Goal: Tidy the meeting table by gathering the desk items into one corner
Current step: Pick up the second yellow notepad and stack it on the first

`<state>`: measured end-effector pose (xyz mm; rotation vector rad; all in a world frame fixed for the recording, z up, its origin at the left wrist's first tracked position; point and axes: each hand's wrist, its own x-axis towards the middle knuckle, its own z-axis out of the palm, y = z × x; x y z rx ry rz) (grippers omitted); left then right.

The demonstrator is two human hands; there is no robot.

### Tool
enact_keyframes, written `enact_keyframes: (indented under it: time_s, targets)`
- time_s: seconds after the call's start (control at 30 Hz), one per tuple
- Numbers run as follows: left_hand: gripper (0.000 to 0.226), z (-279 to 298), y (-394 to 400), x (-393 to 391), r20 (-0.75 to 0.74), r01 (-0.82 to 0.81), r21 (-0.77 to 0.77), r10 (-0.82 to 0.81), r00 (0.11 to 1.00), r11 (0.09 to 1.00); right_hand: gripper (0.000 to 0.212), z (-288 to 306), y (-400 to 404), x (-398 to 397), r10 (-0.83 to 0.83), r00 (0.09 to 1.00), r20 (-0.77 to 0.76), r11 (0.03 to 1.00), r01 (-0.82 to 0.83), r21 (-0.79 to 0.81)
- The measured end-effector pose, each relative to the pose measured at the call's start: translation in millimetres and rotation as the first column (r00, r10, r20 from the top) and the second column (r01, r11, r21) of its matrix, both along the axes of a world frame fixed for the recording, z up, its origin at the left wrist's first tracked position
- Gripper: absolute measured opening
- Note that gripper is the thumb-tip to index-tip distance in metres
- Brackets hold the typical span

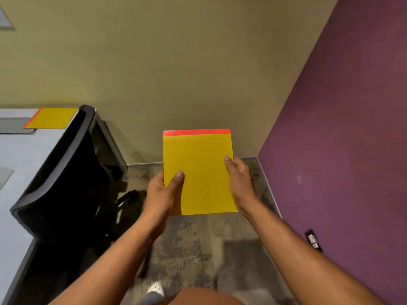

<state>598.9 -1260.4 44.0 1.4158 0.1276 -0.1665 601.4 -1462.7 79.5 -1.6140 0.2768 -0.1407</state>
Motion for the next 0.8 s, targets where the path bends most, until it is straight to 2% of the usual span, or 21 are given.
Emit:
enact_keyframes:
  time_s: [0.1, 0.17, 0.37, 0.47, 0.53, 0.67, 0.8]
  targets:
    - [0.024, -4.2, -5.2, 35.0, 0.000, -0.037, 0.037, 0.037, 0.999, 0.999, 0.043, -11.3, -5.0, 37.0, 0.000, 1.000, -0.009, 1.000, 0.000, -0.003]
    - [0.023, -10.1, -5.3, 62.9, -0.007, -0.060, 0.059, 0.061, 0.998, 0.996, 0.046, -19.5, -3.1, 65.0, -0.011, 1.000, -0.013, 1.000, 0.011, -0.010]
    - [0.026, -21.8, 0.3, 165.6, -0.002, -0.063, 0.042, 0.063, 0.998, 0.997, 0.027, -23.8, 5.9, 168.3, 0.027, 0.998, -0.048, 0.998, -0.030, -0.062]
    - [0.025, -16.8, 6.7, 212.7, -0.007, -0.084, 0.040, 0.085, 0.996, 0.996, 0.026, -15.1, 15.1, 219.1, 0.020, 0.996, -0.088, 0.996, -0.027, -0.081]
    - [0.027, -11.0, 14.3, 247.2, 0.002, -0.098, 0.037, 0.098, 0.995, 0.994, 0.016, -10.1, 22.5, 258.1, 0.014, 0.998, -0.063, 0.996, -0.020, -0.082]
    - [0.025, -9.3, 35.1, 306.2, 0.000, -0.171, 0.065, 0.171, 0.985, 0.983, 0.026, -7.1, 46.5, 326.6, 0.045, 0.996, -0.073, 0.997, -0.049, -0.061]
    - [0.028, -15.5, 49.2, 343.1, -0.021, -0.259, 0.077, 0.261, 0.965, 0.963, 0.024, -15.0, 64.3, 382.2, 0.117, 0.987, -0.108, 0.991, -0.123, -0.054]
